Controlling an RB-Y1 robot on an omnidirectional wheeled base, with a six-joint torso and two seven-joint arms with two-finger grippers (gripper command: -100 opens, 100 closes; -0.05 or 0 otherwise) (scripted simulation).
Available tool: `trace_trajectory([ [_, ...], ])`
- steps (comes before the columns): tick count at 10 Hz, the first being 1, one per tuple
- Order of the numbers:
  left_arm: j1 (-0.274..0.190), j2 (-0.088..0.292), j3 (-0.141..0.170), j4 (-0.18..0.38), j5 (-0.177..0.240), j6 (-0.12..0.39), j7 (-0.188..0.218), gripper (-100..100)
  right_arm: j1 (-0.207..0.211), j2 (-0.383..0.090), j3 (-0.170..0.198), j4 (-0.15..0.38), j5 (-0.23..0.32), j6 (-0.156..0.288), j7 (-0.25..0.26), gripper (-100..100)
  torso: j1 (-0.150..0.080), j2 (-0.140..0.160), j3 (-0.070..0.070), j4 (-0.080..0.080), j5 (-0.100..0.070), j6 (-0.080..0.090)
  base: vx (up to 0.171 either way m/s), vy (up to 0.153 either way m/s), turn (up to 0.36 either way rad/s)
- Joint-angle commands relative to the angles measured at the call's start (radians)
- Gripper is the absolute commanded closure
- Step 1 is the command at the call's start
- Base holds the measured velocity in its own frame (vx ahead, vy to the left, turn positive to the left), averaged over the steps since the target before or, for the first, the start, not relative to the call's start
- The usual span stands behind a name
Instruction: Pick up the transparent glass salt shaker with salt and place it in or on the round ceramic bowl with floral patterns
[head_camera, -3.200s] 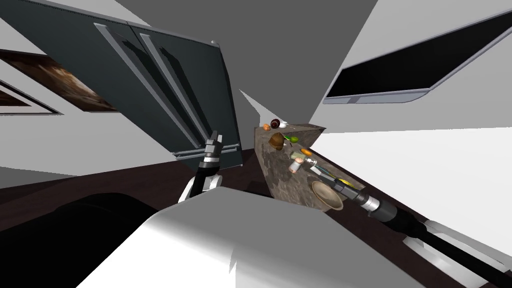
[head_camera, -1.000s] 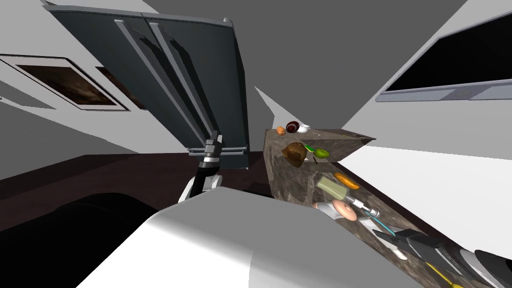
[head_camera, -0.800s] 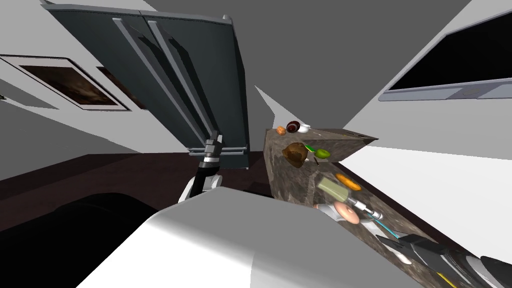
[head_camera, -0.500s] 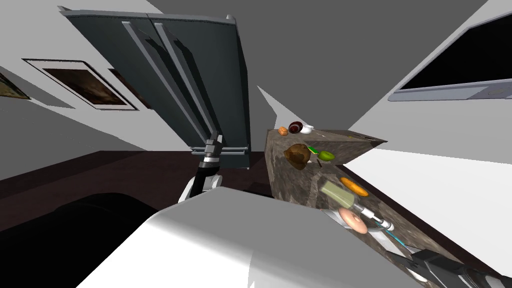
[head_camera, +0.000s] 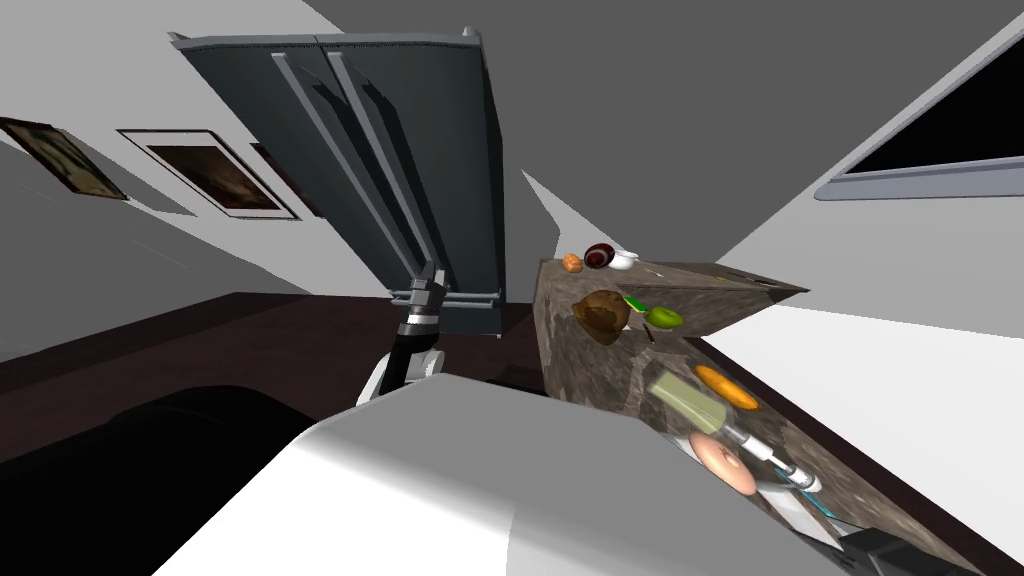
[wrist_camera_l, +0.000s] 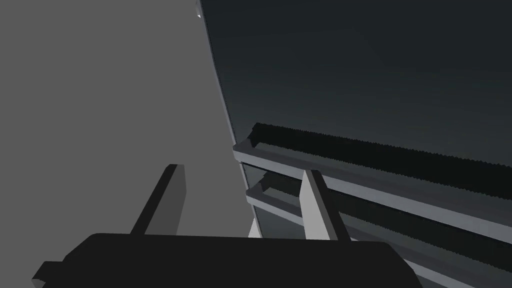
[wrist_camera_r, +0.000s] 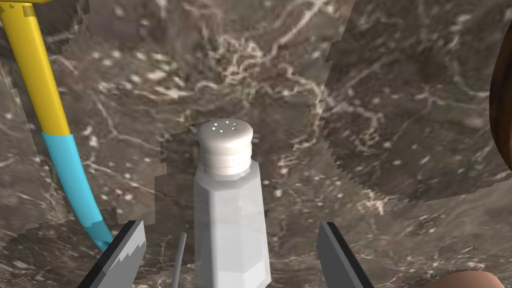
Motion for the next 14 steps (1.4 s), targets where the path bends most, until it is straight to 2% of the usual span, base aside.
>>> trace_trajectory([
  [1, 0.000, 0.000, 0.000, 0.000, 0.000, 0.000, 0.000, 0, 0.001, 0.035, 0.006, 0.005, 0.002, 0.021, 0.007, -100, 0.000, 0.000, 0.000, 0.000, 0.000, 0.000, -0.022, -0.005, 0.145],
  [2, 0.000, 0.000, 0.000, 0.000, 0.000, 0.000, 0.000, 0, 0.002, 0.017, 0.003, -0.002, 0.000, 0.014, 0.002, -100, 0.000, 0.000, 0.000, 0.000, 0.000, 0.000, -0.009, -0.003, 0.027],
  [3, 0.000, 0.000, 0.000, 0.000, 0.000, 0.000, 0.000, 0, 0.002, 0.019, 0.003, -0.002, 0.000, 0.017, 0.003, 100, 0.000, 0.000, 0.000, 0.000, 0.000, 0.000, 0.000, 0.000, 0.000],
  [7, 0.000, 0.000, 0.000, 0.000, 0.000, 0.000, 0.000, 0, 0.002, 0.018, 0.003, -0.002, 0.000, 0.017, 0.003, 100, 0.001, -0.001, 0.000, 0.000, 0.000, 0.001, 0.000, 0.000, 0.000],
  [8, 0.000, 0.000, 0.000, 0.000, 0.000, 0.000, 0.000, 0, 0.002, 0.018, 0.003, -0.002, 0.000, 0.017, 0.003, 0, 0.001, -0.001, 0.000, 0.000, 0.000, 0.001, 0.000, 0.000, 0.000],
  [9, 0.000, 0.000, 0.000, 0.000, 0.000, 0.000, 0.000, 0, 0.008, -0.010, -0.004, -0.008, -0.009, 0.004, 0.003, 100, 0.001, -0.001, 0.000, 0.000, 0.000, 0.001, 0.015, -0.001, -0.222],
  [11, 0.000, 0.000, 0.000, 0.000, 0.000, 0.000, 0.000, 0, 0.014, -0.046, -0.012, -0.018, -0.018, -0.010, 0.000, 100, 0.002, -0.001, -0.001, 0.000, 0.001, 0.002, 0.019, 0.008, -0.132],
  [12, 0.000, 0.000, 0.000, 0.000, 0.000, 0.000, 0.000, 0, -0.004, -0.029, -0.001, -0.006, 0.000, -0.008, -0.009, 100, 0.002, -0.002, -0.001, 0.000, 0.001, 0.001, 0.006, 0.003, -0.009],
  [13, 0.000, 0.000, 0.000, 0.000, 0.000, 0.000, 0.000, 0, -0.004, -0.031, -0.002, -0.006, -0.001, -0.011, -0.010, 0, 0.001, -0.001, -0.001, 0.000, 0.000, 0.000, 0.000, 0.000, 0.000],
  [14, 0.000, 0.000, 0.000, 0.000, 0.000, 0.000, 0.000, 0, 0.006, -0.061, -0.032, 0.026, -0.022, -0.013, -0.035, 100, 0.001, -0.001, -0.001, 0.000, 0.000, 0.000, -0.035, 0.095, -0.037],
])
